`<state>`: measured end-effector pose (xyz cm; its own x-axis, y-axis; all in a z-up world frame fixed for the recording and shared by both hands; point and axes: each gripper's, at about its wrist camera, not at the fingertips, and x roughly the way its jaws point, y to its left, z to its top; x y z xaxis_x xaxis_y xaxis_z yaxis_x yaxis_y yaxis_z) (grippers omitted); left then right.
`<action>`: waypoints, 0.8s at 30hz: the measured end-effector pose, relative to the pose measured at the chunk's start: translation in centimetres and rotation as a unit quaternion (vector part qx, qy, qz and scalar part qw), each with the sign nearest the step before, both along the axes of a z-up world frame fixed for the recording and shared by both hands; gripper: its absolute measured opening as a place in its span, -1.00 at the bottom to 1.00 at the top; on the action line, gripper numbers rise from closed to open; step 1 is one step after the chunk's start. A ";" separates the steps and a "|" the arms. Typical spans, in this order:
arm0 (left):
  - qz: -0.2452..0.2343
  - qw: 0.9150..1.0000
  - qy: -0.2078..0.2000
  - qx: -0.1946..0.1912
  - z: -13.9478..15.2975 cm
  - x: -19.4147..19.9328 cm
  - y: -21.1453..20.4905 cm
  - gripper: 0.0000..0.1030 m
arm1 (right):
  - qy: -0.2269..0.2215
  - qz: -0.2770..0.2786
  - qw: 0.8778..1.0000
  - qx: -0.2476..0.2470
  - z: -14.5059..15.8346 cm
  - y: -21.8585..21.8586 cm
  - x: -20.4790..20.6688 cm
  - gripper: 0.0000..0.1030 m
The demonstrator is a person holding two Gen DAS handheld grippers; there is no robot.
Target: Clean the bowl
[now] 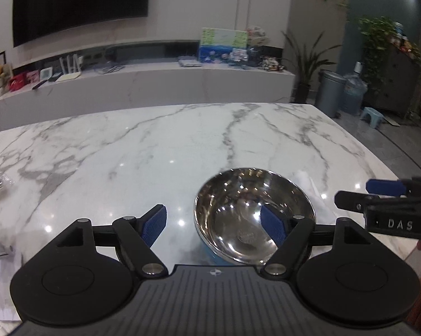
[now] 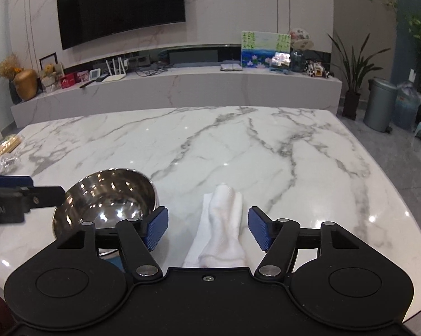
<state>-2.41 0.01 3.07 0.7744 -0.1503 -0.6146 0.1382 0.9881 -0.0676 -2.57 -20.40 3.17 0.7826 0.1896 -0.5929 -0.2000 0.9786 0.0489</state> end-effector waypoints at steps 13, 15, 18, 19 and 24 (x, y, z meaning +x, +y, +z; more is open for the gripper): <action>0.012 1.000 0.001 -0.020 -0.7 -0.3 0.9 0.53 | 0.005 -0.002 1.000 0.006 -0.6 1.1 -0.3 0.28; 0.009 1.000 0.000 -0.016 -0.7 -0.4 0.8 0.53 | 0.006 -0.001 1.000 0.004 -0.7 1.2 -0.4 0.28; 0.004 1.000 0.003 -0.007 -0.8 -0.4 0.5 0.53 | 0.006 0.002 1.000 0.002 -0.8 1.4 -0.4 0.28; 0.002 1.000 0.004 -0.004 -0.8 -0.4 0.4 0.53 | 0.007 0.002 1.000 0.002 -0.8 1.4 -0.4 0.28; 0.003 1.000 0.011 0.003 -1.0 -0.4 0.2 0.53 | 0.008 0.006 1.000 -0.001 -1.0 1.6 -0.3 0.28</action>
